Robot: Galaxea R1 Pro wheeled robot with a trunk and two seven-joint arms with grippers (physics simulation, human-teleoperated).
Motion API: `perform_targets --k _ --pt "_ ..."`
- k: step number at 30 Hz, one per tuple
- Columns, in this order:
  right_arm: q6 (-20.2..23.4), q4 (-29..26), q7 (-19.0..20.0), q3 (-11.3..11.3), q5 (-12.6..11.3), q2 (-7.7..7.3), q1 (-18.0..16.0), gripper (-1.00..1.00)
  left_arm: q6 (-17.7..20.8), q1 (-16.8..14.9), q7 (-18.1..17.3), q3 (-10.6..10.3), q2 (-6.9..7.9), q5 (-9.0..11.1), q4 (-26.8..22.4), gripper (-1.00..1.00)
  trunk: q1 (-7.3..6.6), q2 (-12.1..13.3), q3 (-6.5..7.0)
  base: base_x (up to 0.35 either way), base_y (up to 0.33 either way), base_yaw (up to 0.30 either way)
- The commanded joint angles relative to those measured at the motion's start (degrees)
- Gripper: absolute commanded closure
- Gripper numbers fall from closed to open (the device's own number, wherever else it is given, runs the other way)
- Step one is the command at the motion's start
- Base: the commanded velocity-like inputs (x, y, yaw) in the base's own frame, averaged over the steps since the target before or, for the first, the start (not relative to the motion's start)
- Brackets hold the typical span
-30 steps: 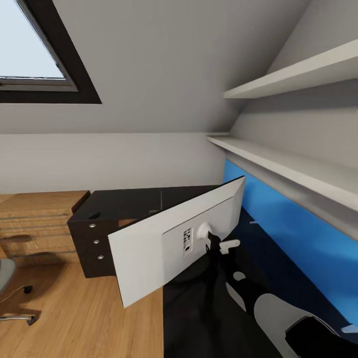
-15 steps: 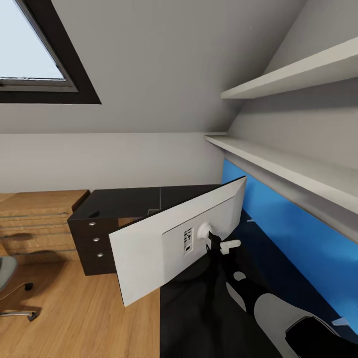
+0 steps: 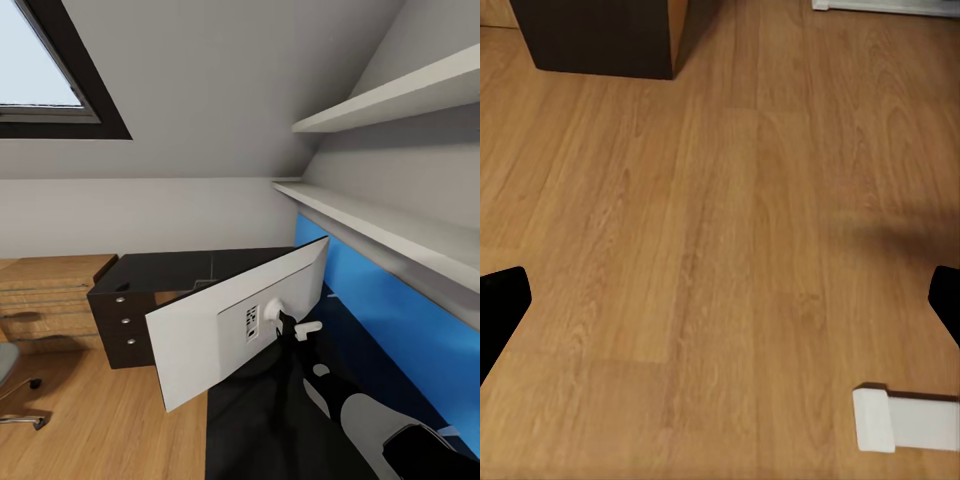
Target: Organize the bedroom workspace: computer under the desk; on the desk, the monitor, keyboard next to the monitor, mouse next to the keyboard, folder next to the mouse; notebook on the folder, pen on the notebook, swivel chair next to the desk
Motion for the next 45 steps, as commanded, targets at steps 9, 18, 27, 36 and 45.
perform_targets --k 9,18,27,36,45 --pt "-0.31 0.64 -0.4 2.57 -1.33 -0.09 -0.06 1.0 -0.21 -0.04 -0.05 0.07 0.0 0.05 0.02 -1.0 0.01 -0.06 -0.1 0.062 -0.096 0.0" --pt "-0.31 0.64 -0.39 2.57 -1.33 -0.09 -0.06 1.0 -0.22 -0.04 -0.07 0.07 0.02 0.09 0.02 -1.0 0.01 -0.06 -0.1 0.017 -0.02 0.0" --pt "-0.31 0.64 -0.39 2.57 -1.33 -0.09 -0.05 1.0 -0.22 -0.04 -0.08 0.07 0.03 0.06 0.02 -1.0 0.01 -0.06 -0.1 0.054 -0.085 0.0" --pt "-0.31 0.64 -0.39 2.57 -1.33 -0.09 -0.06 1.0 -0.22 -0.04 -0.02 0.07 0.04 0.07 0.02 -1.0 0.01 -0.06 -0.1 0.017 -0.029 0.0" --pt "-0.31 0.64 -0.39 2.57 -1.33 -0.09 -0.05 1.0 -0.22 -0.04 0.01 0.07 0.04 0.08 0.02 -1.0 0.01 -0.06 -0.1 0.001 -0.041 0.0"
